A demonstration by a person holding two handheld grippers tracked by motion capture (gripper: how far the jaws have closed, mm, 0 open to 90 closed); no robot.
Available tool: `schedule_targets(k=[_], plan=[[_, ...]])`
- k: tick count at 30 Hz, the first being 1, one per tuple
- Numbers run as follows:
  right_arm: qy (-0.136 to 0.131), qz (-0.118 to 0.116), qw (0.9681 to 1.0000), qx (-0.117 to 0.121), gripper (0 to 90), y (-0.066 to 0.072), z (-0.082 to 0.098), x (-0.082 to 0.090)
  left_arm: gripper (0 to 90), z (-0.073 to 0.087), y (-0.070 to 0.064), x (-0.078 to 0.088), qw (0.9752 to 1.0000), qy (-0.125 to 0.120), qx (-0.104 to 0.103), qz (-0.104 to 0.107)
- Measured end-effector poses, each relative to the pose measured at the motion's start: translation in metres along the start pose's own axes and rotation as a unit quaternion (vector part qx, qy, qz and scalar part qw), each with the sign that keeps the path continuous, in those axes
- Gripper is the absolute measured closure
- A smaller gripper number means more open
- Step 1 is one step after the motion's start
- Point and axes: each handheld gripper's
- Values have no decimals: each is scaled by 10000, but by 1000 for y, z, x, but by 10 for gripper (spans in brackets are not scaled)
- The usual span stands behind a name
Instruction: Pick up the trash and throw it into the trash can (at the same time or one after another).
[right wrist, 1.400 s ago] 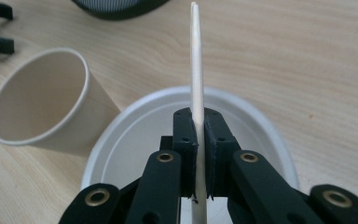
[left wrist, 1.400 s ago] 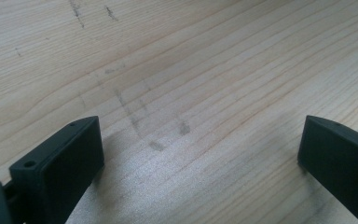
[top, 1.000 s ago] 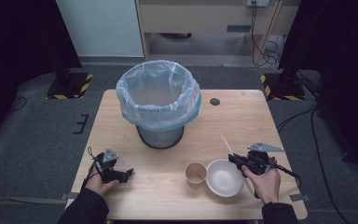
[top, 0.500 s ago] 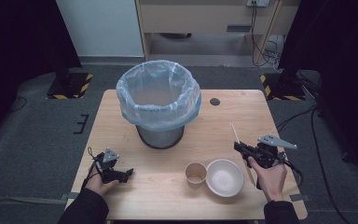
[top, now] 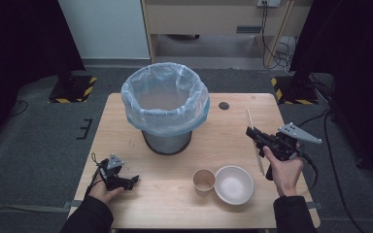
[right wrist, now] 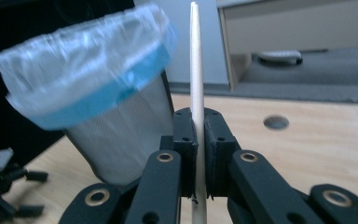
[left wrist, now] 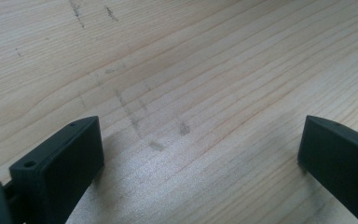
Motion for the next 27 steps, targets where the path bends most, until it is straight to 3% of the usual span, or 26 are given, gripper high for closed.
schedule_targets(k=[1, 8, 27], plan=[[-133, -55, 9999, 39, 855, 3, -8, 0, 0, 0, 0, 0, 10000, 0, 2, 0], [-388, -169, 9990, 132, 855, 15, -29, -2, 0, 0, 0, 0, 10000, 2, -1, 0], [-866, -393, 9947, 402, 855, 52, -77, -20, 0, 0, 0, 0, 10000, 4, -7, 2]])
Point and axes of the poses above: each handheld gripper's, and its own axes: x roughly backward along the jaws, z roughly out of its underside, y roughly to its left, and after that the axes turned 4 degrees about -x, right-handed
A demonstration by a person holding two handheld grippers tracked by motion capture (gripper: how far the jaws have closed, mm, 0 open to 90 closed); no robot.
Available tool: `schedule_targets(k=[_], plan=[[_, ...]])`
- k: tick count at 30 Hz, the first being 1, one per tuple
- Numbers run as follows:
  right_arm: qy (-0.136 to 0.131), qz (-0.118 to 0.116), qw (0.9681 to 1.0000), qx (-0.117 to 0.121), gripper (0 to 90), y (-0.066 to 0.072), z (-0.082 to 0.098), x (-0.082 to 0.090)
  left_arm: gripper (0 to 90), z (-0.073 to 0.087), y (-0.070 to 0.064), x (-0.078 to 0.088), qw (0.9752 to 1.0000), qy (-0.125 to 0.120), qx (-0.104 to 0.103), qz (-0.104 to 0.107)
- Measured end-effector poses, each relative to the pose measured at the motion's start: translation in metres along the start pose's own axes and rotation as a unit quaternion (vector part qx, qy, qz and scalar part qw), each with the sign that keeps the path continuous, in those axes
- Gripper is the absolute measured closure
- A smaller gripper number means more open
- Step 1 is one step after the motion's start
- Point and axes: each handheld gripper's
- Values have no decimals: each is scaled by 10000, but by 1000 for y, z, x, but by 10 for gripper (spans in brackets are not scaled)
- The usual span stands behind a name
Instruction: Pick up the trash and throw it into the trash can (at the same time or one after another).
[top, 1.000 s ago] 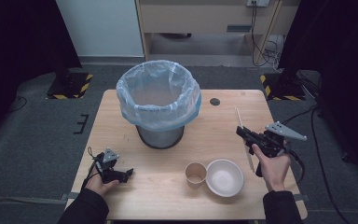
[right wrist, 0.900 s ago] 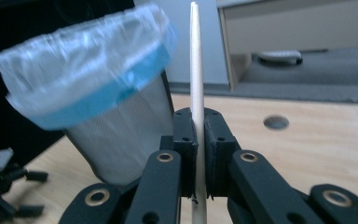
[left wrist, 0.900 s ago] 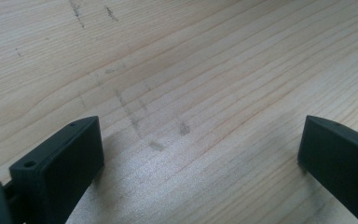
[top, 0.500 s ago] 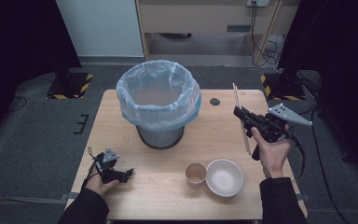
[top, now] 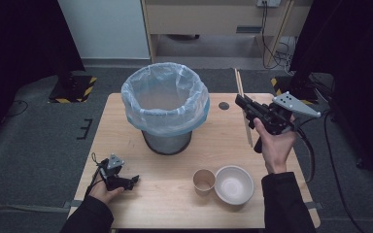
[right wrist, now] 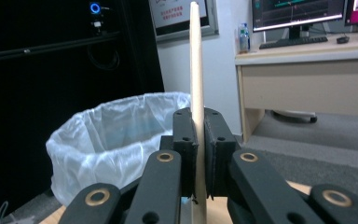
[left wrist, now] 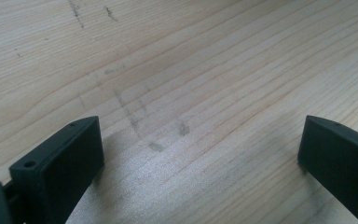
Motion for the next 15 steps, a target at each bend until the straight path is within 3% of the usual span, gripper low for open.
schedule_targets(k=[15], plan=[[-229, -144, 9995, 188, 855, 24, -33, -33, 0, 0, 0, 0, 10000, -15, 2, 1]])
Point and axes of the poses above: each handheld gripper's, and its own axes: x roughly backward along the jaws, z roughly out of its underside, y roughly to its left, and after that the axes turned 4 degrees about -x, right-handed
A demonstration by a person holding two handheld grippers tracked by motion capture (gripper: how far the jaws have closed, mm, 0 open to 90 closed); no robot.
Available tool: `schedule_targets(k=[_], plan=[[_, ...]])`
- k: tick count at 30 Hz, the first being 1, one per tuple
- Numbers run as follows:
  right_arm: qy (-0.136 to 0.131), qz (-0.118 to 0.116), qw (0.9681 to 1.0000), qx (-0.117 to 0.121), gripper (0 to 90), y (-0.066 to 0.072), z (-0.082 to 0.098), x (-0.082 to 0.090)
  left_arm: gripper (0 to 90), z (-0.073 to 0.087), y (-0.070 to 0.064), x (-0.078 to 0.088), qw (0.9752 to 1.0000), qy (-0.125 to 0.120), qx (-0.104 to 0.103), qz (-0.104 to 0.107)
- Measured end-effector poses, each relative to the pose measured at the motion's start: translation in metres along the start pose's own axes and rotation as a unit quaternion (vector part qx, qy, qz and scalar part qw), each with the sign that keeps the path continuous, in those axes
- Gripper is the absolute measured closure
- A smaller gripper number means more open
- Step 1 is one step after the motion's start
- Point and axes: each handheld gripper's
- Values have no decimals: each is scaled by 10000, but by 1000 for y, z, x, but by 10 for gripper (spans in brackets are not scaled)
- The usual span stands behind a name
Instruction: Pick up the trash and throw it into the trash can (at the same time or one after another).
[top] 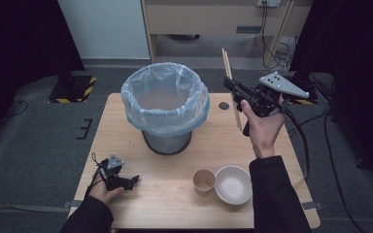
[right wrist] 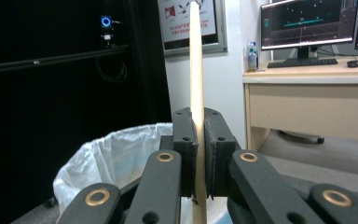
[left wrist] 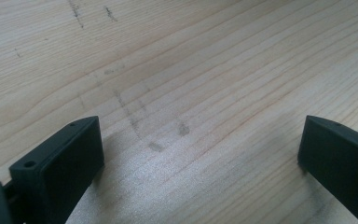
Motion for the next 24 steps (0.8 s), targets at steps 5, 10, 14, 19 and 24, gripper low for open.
schedule_targets(k=[5, 10, 14, 19, 24], plan=[[-54, -19, 10000, 24, 855, 4, -6, -9, 0, 0, 0, 0, 10000, 1, -1, 1], [-145, -68, 9999, -48, 855, 6, -10, -21, 0, 0, 0, 0, 10000, 0, -3, 5], [-178, -47, 9998, -79, 856, 5, -9, -28, 0, 0, 0, 0, 10000, -2, -4, 6], [-156, -102, 9998, 16, 856, 8, -12, -35, 0, 0, 0, 0, 10000, -2, -3, 6], [-179, -159, 9997, 74, 856, 13, -19, -45, 0, 0, 0, 0, 10000, 0, -4, 6]])
Point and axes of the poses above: each handheld gripper's, and its own axes: x roughly backward along the jaws, z roughly out of its underside, y roughly to its left, and after that the axes turned 4 degrees about -x, right-handed
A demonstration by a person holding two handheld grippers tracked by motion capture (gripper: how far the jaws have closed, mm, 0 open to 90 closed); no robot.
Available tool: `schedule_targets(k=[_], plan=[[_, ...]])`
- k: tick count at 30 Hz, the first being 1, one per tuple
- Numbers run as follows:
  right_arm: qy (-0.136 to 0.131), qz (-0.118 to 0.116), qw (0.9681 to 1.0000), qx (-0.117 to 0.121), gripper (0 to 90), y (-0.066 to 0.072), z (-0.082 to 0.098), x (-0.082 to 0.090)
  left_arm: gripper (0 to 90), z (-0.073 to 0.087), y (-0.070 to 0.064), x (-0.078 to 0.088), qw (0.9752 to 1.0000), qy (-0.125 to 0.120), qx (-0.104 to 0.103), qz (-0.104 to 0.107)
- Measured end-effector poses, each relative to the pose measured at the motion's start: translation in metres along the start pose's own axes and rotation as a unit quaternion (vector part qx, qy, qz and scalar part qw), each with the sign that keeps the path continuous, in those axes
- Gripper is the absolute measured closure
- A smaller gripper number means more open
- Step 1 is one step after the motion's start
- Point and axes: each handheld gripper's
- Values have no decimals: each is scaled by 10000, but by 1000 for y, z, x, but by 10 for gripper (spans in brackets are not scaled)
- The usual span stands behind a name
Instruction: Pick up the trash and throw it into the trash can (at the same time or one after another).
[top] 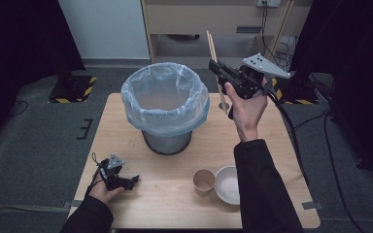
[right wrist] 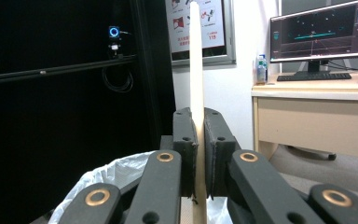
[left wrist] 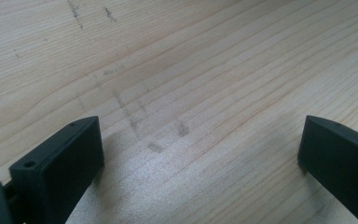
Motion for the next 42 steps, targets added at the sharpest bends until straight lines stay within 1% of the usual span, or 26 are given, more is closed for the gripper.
schedule_targets(k=[4, 6, 7, 8, 12, 13, 16, 17, 18, 21, 24, 25, 27, 28, 29, 31, 32, 33, 34, 35, 36, 39, 40, 41, 42], plan=[[-14, -57, 10000, 37, 856, 3, -3, -6, 0, 0, 0, 0, 10000, -1, 1, 0], [-32, -124, 9999, 63, 856, 5, -6, -10, 0, 0, 0, 0, 10000, -1, 1, 0], [-47, -153, 9999, 37, 856, 6, -6, -12, 0, 0, 0, 0, 10000, -3, 1, 1], [-33, -163, 9998, 63, 856, 7, -7, -17, 0, 0, 0, 0, 10000, 1, 1, -1], [-12, -199, 9998, 70, 856, 10, -7, -24, 0, 0, 0, 0, 10000, -1, 2, 1], [1, -238, 9997, 66, 856, 12, -6, -30, 0, 0, 0, 0, 10000, -1, 1, 3], [-20, -315, 9995, -10, 856, 13, -4, -35, 0, 0, -1, 0, 10000, -8, 3, 6], [-26, -342, 9994, -54, 856, 12, -2, -40, 0, 0, -1, -1, 10000, -9, 3, 6], [-26, -342, 9994, -54, 856, 12, -2, -40, 0, -1, -1, -1, 10000, -7, 0, 7], [-52, -382, 9992, -91, 855, 10, 1, -49, 0, -1, -1, 0, 10000, 1, -6, 17], [-60, -393, 9992, -91, 856, 10, 2, -53, 0, -1, -1, -1, 10000, 2, -8, 19], [-55, -400, 9992, -36, 856, 12, 1, -58, 0, -1, -1, -1, 10000, 0, -9, 16], [-54, -425, 9991, 1, 856, 15, 0, -63, 0, -1, -1, -1, 10000, -1, -8, 16], [-54, -425, 9991, 1, 856, 15, 0, -63, 0, -1, -1, -1, 10000, 2, -10, 20], [-57, -461, 9989, -6, 856, 17, -1, -69, 0, -1, -1, -1, 10000, 1, -10, 20], [-54, -455, 9989, 14, 856, 18, -1, -71, 0, -1, -1, -1, 10000, 0, -9, 18], [-41, -453, 9990, 41, 856, 20, -1, -77, 0, -1, -1, -1, 10000, -1, -9, 19], [-41, -453, 9990, 41, 856, 20, -1, -77, 0, -1, -1, -1, 10000, -1, -9, 19], [-33, -455, 9989, 61, 856, 22, 0, -83, 0, -1, -1, -1, 10000, -2, -9, 19], [-33, -455, 9989, 61, 856, 22, 0, -83, 0, -1, -1, -1, 10000, -2, -9, 19], [-69, -492, 9988, -36, 856, 22, 1, -88, 0, -1, -1, -1, 10000, -2, -8, 19], [-49, -448, 9990, -16, 856, 22, 3, -93, 0, -1, -1, -1, 10000, -1, -11, 21], [-71, -464, 9989, -13, 856, 23, 5, -99, 0, -1, -1, -1, 10000, -1, -16, 20], [-71, -464, 9989, -13, 856, 23, 5, -99, 0, -1, -1, -1, 10000, -1, -16, 20], [-49, -503, 9987, -18, 856, 25, 7, -104, 0, -1, -1, -1, 10000, 0, -18, 22]])
Point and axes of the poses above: each handheld gripper's, and its own axes: x roughly backward along the jaws, z roughly out of its underside, y roughly to its left, and after that the axes turned 4 degrees about -x, right-handed
